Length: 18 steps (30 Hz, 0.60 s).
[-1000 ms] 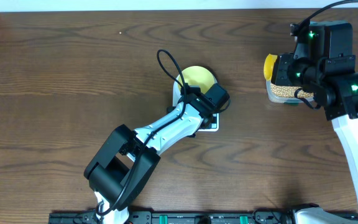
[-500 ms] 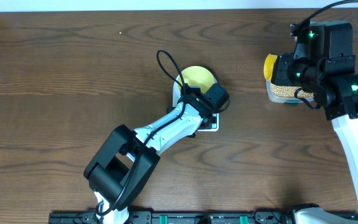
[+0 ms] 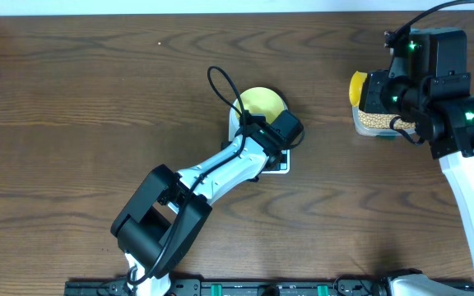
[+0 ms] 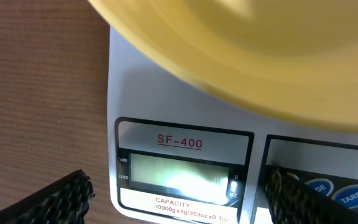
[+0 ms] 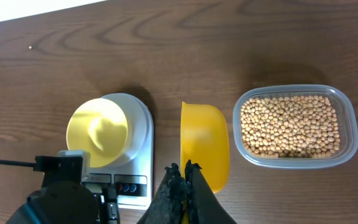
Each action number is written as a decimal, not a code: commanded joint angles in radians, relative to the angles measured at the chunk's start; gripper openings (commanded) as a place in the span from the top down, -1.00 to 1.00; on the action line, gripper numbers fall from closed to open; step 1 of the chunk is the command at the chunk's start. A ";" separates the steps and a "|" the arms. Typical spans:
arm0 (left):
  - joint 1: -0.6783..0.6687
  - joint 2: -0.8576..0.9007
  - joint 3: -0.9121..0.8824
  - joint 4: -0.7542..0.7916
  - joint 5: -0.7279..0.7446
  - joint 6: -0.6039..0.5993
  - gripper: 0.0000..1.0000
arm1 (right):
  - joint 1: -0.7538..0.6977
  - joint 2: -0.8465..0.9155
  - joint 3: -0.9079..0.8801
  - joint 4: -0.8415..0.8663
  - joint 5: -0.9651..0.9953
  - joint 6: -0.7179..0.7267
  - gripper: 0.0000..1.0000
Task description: Scoop item into bowl and weigh 50g on scale
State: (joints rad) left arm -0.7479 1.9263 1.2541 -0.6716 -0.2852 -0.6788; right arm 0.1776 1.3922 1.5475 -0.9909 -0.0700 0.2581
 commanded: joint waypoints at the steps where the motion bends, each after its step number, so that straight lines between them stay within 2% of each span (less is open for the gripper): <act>1: -0.002 0.015 -0.026 0.019 0.052 0.012 -0.86 | 0.000 -0.005 0.008 0.000 0.011 -0.009 0.97; 18: -0.002 0.015 -0.026 0.022 0.072 0.016 -0.86 | 0.000 -0.005 0.008 -0.001 0.011 -0.009 0.97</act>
State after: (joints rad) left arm -0.7460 1.9263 1.2541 -0.6678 -0.2752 -0.6765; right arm 0.1776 1.3922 1.5475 -0.9909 -0.0704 0.2581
